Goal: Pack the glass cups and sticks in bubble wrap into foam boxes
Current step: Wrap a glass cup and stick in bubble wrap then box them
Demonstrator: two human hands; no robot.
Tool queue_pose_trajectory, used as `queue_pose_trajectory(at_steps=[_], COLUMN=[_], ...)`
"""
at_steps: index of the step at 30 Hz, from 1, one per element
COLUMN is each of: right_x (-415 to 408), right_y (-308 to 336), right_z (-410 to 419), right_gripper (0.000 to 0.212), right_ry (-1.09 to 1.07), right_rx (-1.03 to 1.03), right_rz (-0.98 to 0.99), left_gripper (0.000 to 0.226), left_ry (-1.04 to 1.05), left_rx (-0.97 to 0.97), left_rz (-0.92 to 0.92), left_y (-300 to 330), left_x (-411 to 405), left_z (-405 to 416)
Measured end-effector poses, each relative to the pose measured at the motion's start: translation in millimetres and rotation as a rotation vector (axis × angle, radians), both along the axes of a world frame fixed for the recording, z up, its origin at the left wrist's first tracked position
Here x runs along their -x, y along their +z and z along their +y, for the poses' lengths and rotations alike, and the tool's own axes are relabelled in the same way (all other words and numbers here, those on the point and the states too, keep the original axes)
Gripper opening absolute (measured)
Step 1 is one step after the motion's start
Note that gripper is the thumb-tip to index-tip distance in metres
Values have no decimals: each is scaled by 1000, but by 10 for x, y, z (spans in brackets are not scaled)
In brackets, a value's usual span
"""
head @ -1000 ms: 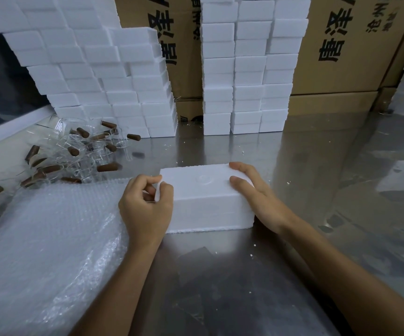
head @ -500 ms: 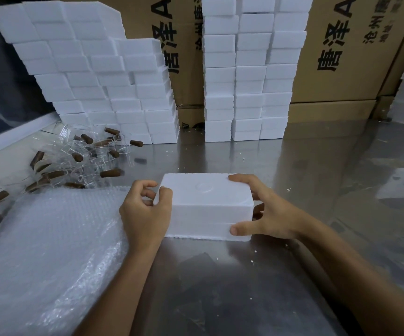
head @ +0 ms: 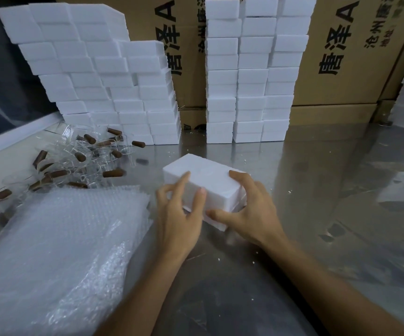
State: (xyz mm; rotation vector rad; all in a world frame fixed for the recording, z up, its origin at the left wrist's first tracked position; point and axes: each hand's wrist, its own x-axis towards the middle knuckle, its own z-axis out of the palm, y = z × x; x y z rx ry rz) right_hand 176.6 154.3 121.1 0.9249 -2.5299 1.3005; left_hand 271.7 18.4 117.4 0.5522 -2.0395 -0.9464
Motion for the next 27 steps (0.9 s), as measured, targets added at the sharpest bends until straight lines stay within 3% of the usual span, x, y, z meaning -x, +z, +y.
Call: queue_pose_trajectory(at_steps=[4, 6, 11, 18, 27], right_x=[15, 29, 4, 308, 1071], right_y=[74, 112, 179, 236, 249], right_z=[152, 187, -41, -568, -1214], right_gripper=[106, 100, 78, 66, 65], right_ry=[113, 172, 29, -8, -46], right_rx=[-198, -297, -366, -464, -556], right_rz=[107, 224, 520, 534, 555], left_gripper=[57, 48, 44, 15, 37], left_ry=[-62, -118, -136, -7, -64], left_rx=[-35, -143, -251, -274, -233], left_rz=[-91, -60, -32, 25, -29], left_y=[4, 11, 18, -29, -126], left_x=[48, 72, 97, 69, 139], left_z=[-84, -153, -160, -179, -201])
